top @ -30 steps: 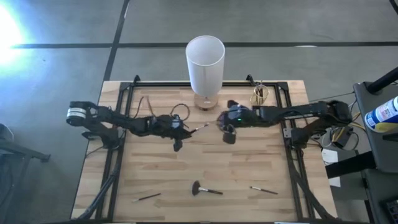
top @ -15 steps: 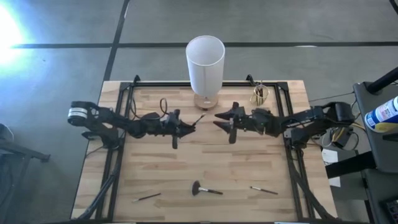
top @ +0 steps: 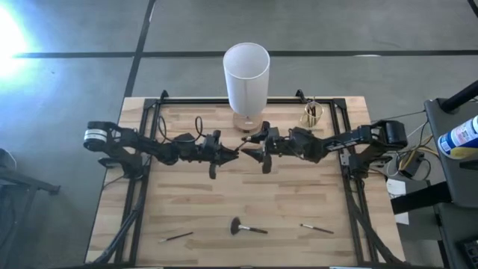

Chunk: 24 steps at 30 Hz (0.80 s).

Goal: Pick & Place Makeup Brushes
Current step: Put the foundation brush into the makeup brush holder

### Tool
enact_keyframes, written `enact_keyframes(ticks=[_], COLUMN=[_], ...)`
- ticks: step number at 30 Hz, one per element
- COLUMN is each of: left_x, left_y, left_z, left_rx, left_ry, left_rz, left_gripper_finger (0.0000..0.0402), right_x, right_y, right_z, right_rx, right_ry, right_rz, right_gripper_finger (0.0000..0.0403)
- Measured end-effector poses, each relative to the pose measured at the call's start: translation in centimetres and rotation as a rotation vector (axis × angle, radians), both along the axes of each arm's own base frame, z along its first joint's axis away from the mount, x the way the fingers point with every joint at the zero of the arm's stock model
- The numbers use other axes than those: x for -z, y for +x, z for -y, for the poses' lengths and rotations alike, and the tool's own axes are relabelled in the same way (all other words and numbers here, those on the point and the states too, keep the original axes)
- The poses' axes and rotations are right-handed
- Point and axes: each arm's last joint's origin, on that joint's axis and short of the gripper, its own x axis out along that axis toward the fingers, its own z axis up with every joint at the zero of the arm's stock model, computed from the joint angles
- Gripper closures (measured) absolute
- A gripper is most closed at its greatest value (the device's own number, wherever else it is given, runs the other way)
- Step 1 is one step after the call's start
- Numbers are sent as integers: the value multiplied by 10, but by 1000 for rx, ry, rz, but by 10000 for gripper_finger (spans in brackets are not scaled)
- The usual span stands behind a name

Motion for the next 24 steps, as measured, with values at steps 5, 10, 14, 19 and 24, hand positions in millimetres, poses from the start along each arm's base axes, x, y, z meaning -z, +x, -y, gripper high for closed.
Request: enact_keyframes(ticks=[5,10,14,19,24], left_x=[1,2,1,-1,-1], left_y=[0,0,0,-1,-2], left_z=[0,1,1,0,-2], left_rx=[12,22,53,43,33], left_ry=[-1,-11,-25,-47,-19], left_rz=[-8,-16,-16,-13,-11], left_gripper_finger=[369,369,367,297,261], right_x=[-4,-5,-6,-6,-19], right_y=[7,8,7,5,-6], right_z=[0,-1,-1,-2,0], right_rx=[-14,-31,-46,-63,-24], right_ry=[-54,-88,-106,-105,-132], right_rz=[20,25,26,19,-23], right_gripper_finger=[232,299,359,378,378])
